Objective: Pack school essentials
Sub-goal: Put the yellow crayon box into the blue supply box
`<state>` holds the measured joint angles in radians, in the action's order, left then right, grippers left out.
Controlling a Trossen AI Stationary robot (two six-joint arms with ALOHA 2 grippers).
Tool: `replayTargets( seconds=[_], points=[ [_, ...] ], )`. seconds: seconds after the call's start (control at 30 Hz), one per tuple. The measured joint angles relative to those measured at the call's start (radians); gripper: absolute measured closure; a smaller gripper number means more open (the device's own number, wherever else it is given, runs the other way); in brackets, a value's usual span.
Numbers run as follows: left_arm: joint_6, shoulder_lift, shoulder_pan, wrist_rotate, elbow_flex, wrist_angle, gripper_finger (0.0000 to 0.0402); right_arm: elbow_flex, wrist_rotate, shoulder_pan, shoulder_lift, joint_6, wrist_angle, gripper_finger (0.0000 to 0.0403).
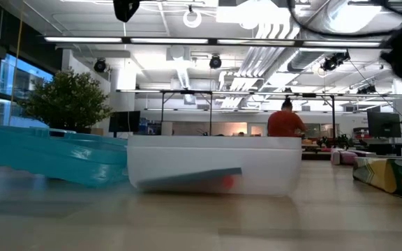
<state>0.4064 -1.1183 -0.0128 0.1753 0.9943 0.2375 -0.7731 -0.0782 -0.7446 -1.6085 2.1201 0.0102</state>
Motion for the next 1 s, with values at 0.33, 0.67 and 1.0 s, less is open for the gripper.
replayTargets(
  seconds=[0.33, 0.67, 1.0],
  points=[
    [-0.009, 0.000, -0.001, 0.000, 0.000, 0.001, 0.0236, 0.001, 0.019, 0.053, 0.013, -0.036, -0.179, 0.0378],
    [0.009, 0.000, -0.001, 0.016, 0.000, -0.010, 0.0236, 0.002, -0.032, 0.061, 0.107, -0.035, -0.486, 0.0394],
    [0.018, 0.000, -0.001, 0.036, 0.000, -0.021, 0.0236, 0.003, -0.112, 0.182, 0.298, -0.274, -0.779, 0.0402]
  ],
)
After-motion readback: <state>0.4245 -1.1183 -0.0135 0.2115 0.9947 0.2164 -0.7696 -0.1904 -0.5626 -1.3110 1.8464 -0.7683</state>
